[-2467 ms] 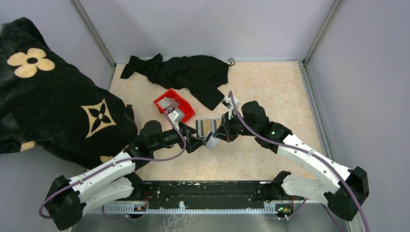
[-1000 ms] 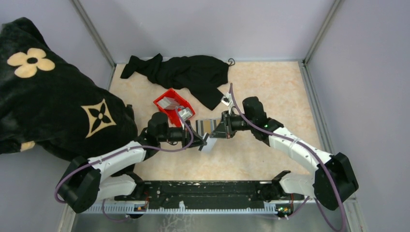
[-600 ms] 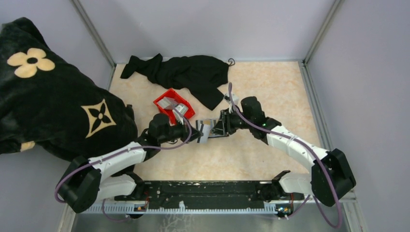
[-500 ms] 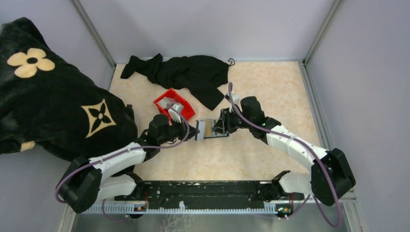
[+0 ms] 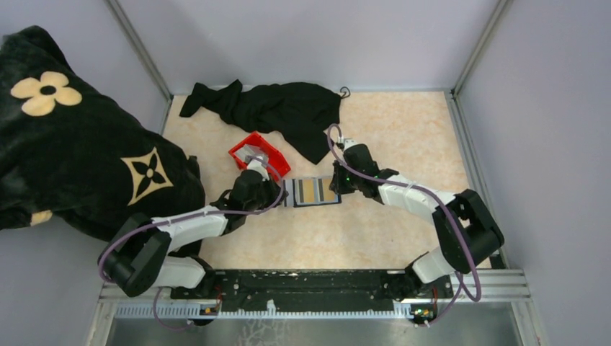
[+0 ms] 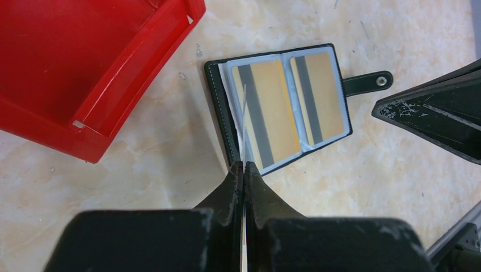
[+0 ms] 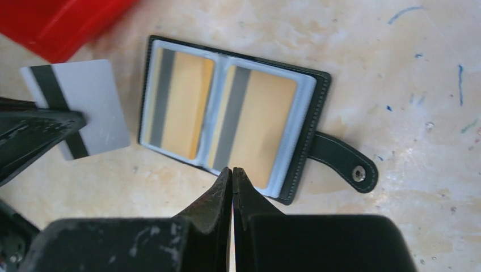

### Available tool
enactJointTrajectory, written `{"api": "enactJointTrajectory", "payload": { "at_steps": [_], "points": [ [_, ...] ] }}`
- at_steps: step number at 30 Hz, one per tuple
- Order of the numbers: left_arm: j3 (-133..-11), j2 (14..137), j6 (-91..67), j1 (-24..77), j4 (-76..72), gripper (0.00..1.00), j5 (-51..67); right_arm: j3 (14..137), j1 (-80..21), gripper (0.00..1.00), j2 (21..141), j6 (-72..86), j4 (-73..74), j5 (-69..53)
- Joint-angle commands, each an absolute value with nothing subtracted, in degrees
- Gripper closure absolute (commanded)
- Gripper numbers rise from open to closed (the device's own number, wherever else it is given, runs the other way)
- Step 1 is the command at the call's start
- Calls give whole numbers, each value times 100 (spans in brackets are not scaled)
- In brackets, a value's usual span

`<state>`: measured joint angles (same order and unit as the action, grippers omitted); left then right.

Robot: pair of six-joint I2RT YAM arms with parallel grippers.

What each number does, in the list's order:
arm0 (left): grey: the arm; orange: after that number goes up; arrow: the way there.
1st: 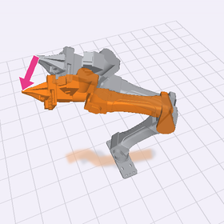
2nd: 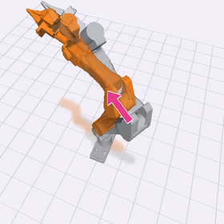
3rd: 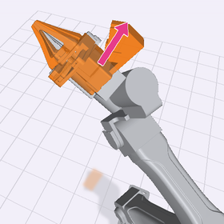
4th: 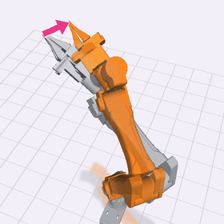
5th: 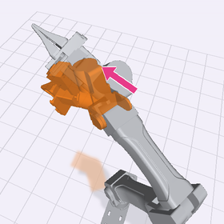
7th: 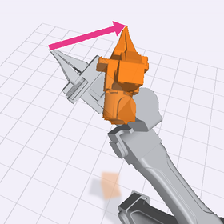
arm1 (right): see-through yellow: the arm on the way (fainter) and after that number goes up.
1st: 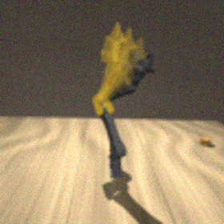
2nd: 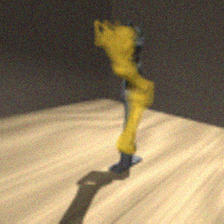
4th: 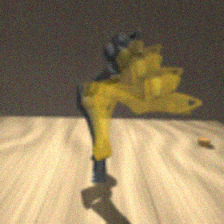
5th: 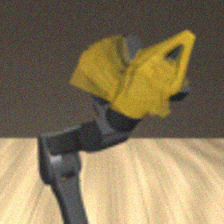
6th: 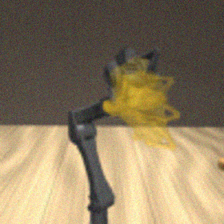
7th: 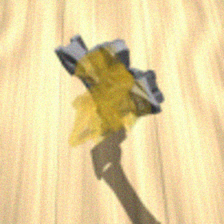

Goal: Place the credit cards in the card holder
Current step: Pick up the credit card from the storage box.

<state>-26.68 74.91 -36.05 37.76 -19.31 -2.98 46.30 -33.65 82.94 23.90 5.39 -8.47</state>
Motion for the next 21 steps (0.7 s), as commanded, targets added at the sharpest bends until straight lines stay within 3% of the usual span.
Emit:
{"api": "enactJointTrajectory", "payload": {
  "at_steps": [1, 21],
  "points": [
    [-2892, 7727, -3640, 3726, -2186, 100, -458, 5008, -3410, 100, 8513, 2456, 423, -163],
    [-3111, 8252, -3823, 3214, -2547, 100, 501, 5169, -3322, 100, 9347, 2535, 476, -52]
  ]
}}
